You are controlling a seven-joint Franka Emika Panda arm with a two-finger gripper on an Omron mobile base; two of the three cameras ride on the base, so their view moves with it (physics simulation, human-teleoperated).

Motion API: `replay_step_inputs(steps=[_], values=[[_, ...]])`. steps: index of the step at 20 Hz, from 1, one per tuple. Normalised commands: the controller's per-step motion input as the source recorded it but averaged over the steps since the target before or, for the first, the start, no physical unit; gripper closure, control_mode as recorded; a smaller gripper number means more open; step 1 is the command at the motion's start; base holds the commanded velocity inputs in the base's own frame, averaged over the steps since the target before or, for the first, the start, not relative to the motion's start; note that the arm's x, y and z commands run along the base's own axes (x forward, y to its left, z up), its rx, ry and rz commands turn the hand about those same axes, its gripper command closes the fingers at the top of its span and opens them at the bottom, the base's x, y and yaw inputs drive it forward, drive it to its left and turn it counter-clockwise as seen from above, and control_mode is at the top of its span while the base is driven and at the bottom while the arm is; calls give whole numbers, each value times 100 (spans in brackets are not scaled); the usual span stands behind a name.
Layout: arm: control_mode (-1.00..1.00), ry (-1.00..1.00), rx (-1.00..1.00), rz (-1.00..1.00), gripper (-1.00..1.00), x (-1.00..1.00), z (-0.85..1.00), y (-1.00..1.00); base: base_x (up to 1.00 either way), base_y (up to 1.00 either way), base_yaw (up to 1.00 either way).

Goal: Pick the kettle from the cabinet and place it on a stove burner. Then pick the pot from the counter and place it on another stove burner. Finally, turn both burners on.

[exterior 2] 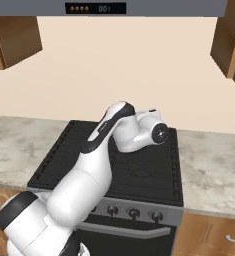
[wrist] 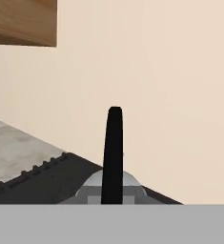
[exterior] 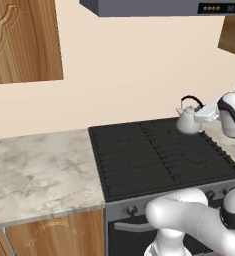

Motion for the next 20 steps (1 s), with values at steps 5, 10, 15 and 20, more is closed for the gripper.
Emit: replay_step_inputs(steps=[5, 10, 15, 20], values=[[-100, 0, 0, 4, 100, 26, -15, -9, 0, 0, 0], [-100, 0, 0, 3, 100, 22, -13, -9, 0, 0, 0], [-100, 0, 0, 2, 100, 21, -10, -10, 0, 0, 0], [-100, 0, 0, 2, 100, 20, -13, -9, 0, 0, 0]])
